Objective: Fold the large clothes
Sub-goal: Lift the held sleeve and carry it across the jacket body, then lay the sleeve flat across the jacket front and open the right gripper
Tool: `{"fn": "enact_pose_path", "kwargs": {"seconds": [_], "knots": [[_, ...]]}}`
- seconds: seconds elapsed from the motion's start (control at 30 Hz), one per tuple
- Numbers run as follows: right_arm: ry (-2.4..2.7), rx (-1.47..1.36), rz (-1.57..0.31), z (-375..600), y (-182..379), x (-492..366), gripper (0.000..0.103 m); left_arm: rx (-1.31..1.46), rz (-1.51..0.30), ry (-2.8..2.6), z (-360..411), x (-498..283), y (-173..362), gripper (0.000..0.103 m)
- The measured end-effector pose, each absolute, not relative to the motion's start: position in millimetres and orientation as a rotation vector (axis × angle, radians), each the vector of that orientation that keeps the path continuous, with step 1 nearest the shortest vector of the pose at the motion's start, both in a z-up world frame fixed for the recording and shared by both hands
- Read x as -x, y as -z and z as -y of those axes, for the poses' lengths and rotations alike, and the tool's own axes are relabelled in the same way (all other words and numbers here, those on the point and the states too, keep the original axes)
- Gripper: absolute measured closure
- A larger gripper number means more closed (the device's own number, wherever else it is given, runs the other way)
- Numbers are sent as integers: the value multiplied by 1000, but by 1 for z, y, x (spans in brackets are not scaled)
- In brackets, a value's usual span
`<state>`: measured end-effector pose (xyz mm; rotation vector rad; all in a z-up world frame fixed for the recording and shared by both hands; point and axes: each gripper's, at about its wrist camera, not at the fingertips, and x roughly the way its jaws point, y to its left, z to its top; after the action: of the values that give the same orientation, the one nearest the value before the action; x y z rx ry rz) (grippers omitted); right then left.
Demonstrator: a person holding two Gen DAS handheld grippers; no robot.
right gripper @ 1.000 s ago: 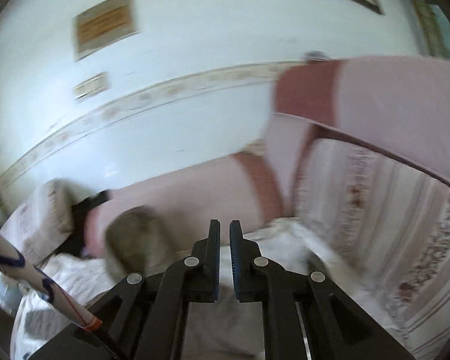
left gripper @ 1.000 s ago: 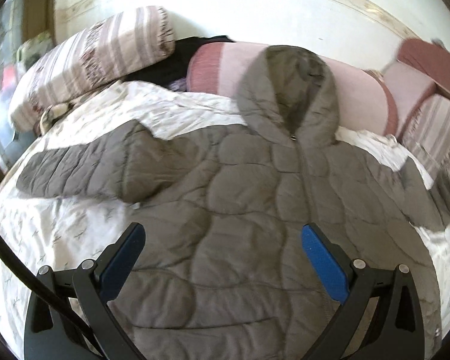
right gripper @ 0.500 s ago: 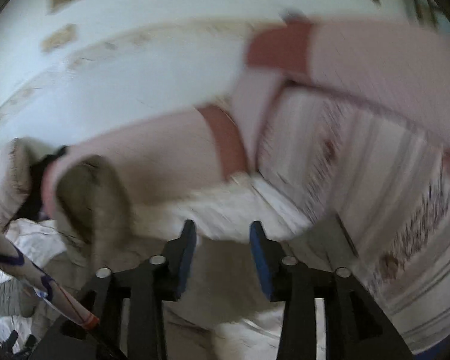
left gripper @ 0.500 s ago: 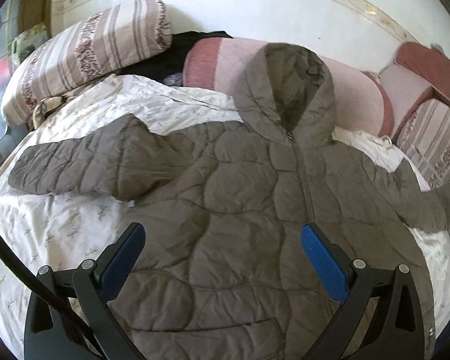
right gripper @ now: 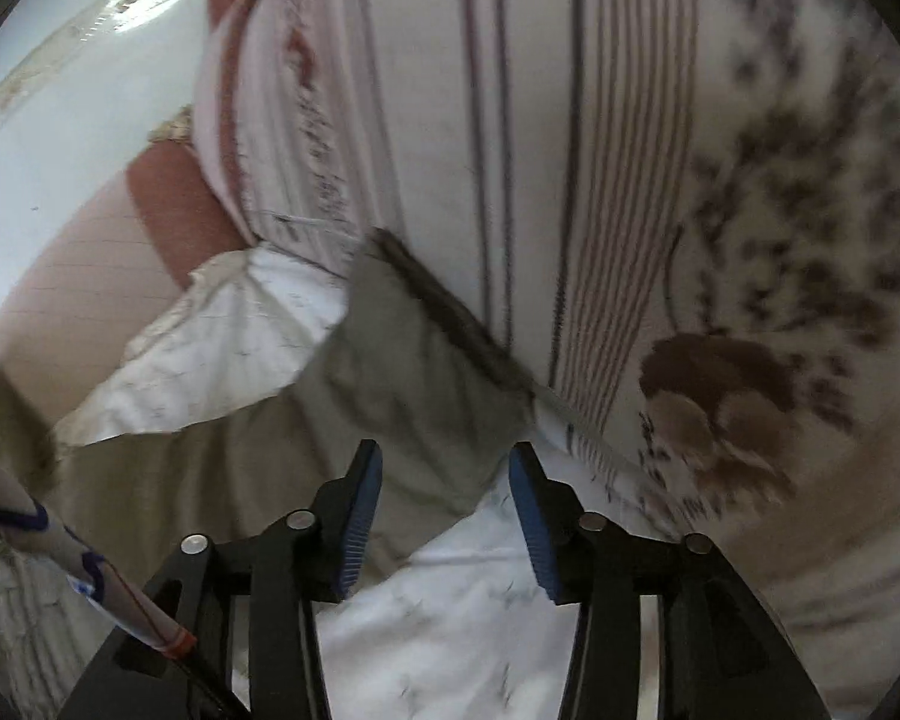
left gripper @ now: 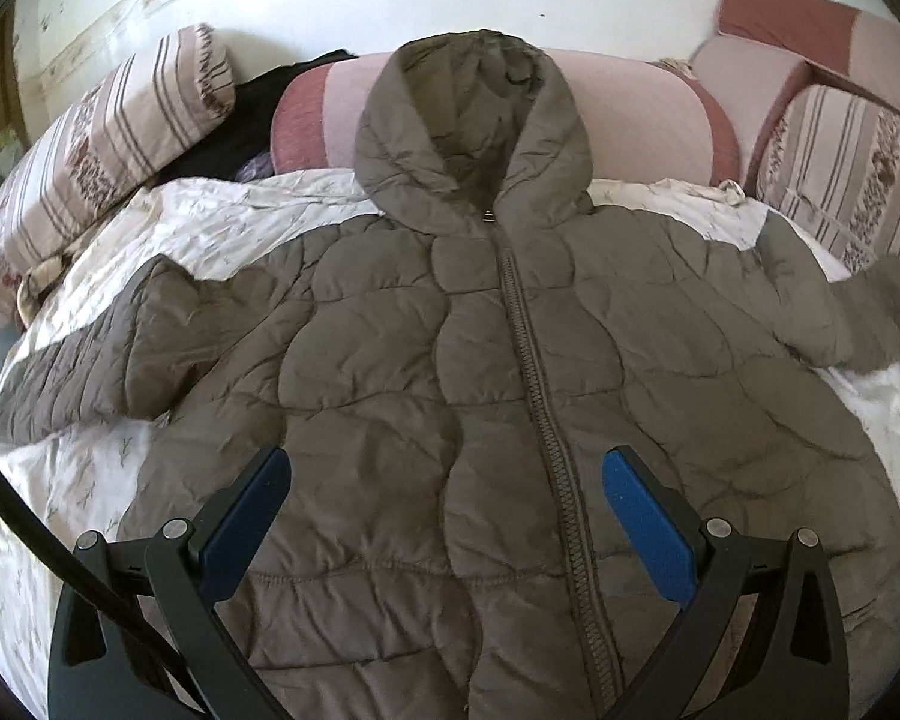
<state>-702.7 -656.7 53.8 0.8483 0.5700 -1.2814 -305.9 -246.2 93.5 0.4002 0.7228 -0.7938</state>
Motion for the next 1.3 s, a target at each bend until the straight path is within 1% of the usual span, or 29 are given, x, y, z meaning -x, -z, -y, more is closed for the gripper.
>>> {"fn": "enact_pose_path", "kwargs": {"seconds": [0.17,0.23,0.27,0.3,0.33,0.4,0.5,0.63,0.7,0.83,0.9,0.97,1.03,1.1,1.3], "knots": [[1264,-895,-534,685,-31,705,54,-420,-722,796,254,306,-88,0],[1251,-865,-521,692,-29,698,56,-432,-731,794,257,305,-85,0],[1247,-846,-540,693,-28,693,60,-435,-735,793,258,305,-83,0],[1250,-825,-567,693,-28,687,78,-435,-737,793,258,305,-83,0],[1257,-802,-583,693,-32,682,83,-434,-738,793,257,305,-84,0],[1262,-784,-540,686,-44,681,85,-426,-734,793,256,304,-85,0],[1283,-749,-473,671,-78,681,86,-404,-727,790,249,302,-90,0],[1291,-660,-372,639,-153,674,86,-374,-714,785,236,300,-100,0],[1250,-606,-310,615,-199,661,86,-351,-698,774,226,298,-108,0],[1078,-503,-212,550,-288,618,86,-309,-680,745,208,289,-120,0],[973,-476,-183,512,-318,590,86,-284,-685,729,196,281,-124,0],[886,-459,-181,484,-333,558,86,-254,-695,711,185,273,-128,0],[809,-446,-200,457,-337,525,86,-224,-706,690,174,264,-131,0],[724,-434,-247,427,-328,484,86,-194,-716,660,162,253,-133,0],[579,-427,-437,366,-251,383,86,-120,-742,574,134,223,-135,0]]}}
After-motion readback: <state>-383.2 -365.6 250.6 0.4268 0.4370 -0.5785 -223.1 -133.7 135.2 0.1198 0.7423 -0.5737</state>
